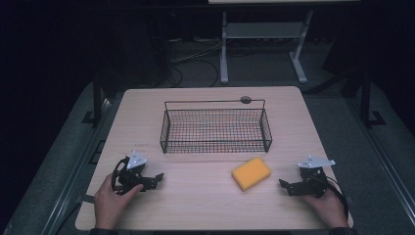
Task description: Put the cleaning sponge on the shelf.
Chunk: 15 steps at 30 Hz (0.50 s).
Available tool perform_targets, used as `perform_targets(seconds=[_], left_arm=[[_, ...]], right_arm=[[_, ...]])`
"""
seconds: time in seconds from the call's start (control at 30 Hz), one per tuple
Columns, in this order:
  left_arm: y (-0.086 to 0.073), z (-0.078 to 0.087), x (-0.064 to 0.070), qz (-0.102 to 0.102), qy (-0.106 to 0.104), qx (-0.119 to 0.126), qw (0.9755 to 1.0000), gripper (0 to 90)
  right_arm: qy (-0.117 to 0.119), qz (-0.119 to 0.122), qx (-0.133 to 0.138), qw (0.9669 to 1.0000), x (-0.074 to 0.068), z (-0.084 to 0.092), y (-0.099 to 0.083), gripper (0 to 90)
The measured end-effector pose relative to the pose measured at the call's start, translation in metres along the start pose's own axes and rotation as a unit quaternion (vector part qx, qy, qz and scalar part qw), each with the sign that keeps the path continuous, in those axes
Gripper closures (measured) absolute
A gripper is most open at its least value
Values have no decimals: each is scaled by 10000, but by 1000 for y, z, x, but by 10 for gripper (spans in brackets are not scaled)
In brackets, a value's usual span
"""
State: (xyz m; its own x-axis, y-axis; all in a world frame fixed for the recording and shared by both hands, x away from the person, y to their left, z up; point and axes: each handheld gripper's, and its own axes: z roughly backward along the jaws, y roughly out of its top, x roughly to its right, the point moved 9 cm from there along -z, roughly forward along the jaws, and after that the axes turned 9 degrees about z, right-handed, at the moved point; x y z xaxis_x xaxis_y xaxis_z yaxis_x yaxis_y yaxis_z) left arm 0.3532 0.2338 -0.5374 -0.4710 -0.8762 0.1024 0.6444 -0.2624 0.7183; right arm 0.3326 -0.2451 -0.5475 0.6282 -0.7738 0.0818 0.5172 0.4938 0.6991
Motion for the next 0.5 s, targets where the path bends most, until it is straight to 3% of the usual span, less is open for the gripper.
perform_targets(seconds=[0.13,0.17,0.2,0.37,0.43,0.5], left_arm=[[0,0,0,1,0,0,10000,125],[0,0,0,2,0,1,10000,125],[0,0,0,2,-1,0,10000,125],[0,0,0,0,0,-2,10000,125],[0,0,0,2,0,0,10000,125],[0,0,0,1,0,-2,10000,125]], right_arm=[[-4,-2,2,10000,0,0,0,28],[30,26,-3,10000,0,4,1,174],[40,26,5,10000,1,6,1,220],[209,-55,-36,9998,1,11,2,364],[240,-37,-47,9997,1,12,3,382],[249,35,-10,9997,0,14,7,466]])
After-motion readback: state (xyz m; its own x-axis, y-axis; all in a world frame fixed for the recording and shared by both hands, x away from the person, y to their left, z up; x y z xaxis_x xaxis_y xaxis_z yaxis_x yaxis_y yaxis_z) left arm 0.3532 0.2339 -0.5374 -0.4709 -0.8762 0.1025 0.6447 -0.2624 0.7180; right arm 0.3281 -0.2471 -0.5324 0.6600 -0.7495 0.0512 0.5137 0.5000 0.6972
